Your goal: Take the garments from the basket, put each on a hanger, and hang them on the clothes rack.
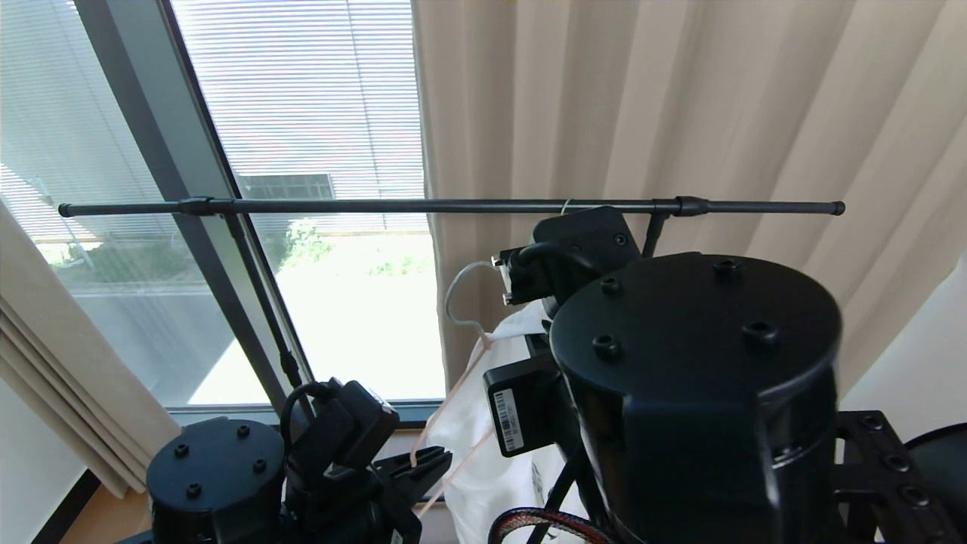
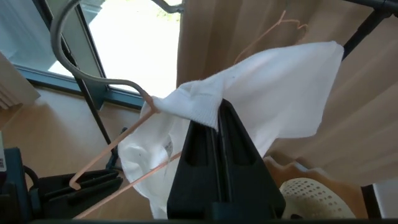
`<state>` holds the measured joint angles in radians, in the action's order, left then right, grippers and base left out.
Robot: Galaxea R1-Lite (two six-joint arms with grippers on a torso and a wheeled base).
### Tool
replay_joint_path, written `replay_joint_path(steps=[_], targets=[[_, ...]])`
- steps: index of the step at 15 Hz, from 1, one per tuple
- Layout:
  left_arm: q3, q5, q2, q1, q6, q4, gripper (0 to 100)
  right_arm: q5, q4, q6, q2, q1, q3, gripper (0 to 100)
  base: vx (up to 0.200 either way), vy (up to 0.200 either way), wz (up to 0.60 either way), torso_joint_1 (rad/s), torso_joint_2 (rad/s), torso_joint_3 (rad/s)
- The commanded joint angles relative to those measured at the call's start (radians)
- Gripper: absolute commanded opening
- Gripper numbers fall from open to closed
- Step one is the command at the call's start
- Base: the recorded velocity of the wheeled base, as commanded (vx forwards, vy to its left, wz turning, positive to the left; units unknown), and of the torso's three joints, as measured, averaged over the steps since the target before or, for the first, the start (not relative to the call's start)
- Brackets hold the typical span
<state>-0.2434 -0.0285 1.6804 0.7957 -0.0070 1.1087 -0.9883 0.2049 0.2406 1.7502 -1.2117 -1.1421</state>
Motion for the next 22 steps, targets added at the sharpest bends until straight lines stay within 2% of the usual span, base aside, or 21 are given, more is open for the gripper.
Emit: replay_joint_path(steps=[1, 2, 3, 6, 13, 20, 22], targets=[[0.027, 0.002, -0.002, 0.0, 0.002, 0.053, 0, 0.008, 0.001, 0.002, -0.015, 0.006, -0.001, 0, 0.0, 0.0, 0.0, 0.0, 0.0, 0.0], [0.042, 0.004, -0.001, 0.002, 0.005, 0.086, 0, 0.007, 0.002, 0.008, -0.015, 0.011, -0.001, 0, 0.0, 0.0, 0.0, 0.0, 0.0, 0.0], [0.05, 0.004, -0.001, 0.003, 0.009, 0.102, 0, 0.007, 0.008, 0.008, -0.014, 0.018, -0.001, 100, 0.0, 0.0, 0.0, 0.0, 0.0, 0.0], [0.055, 0.006, -0.004, 0.008, 0.012, 0.106, 0, 0.005, 0.014, 0.005, -0.023, 0.06, -0.001, 100, 0.0, 0.0, 0.0, 0.0, 0.0, 0.0], [0.058, 0.006, -0.002, 0.007, 0.01, 0.125, 0, 0.005, 0.01, -0.001, -0.028, 0.064, 0.009, 100, 0.0, 0.0, 0.0, 0.0, 0.0, 0.0], [0.058, 0.004, 0.001, 0.002, 0.001, 0.157, 0, 0.036, 0.001, -0.046, -0.064, 0.063, 0.065, 100, 0.0, 0.0, 0.0, 0.0, 0.0, 0.0], [0.059, 0.006, 0.001, 0.0, 0.001, 0.157, 0, 0.054, 0.007, -0.081, -0.094, 0.063, 0.093, 100, 0.0, 0.0, 0.0, 0.0, 0.0, 0.0]])
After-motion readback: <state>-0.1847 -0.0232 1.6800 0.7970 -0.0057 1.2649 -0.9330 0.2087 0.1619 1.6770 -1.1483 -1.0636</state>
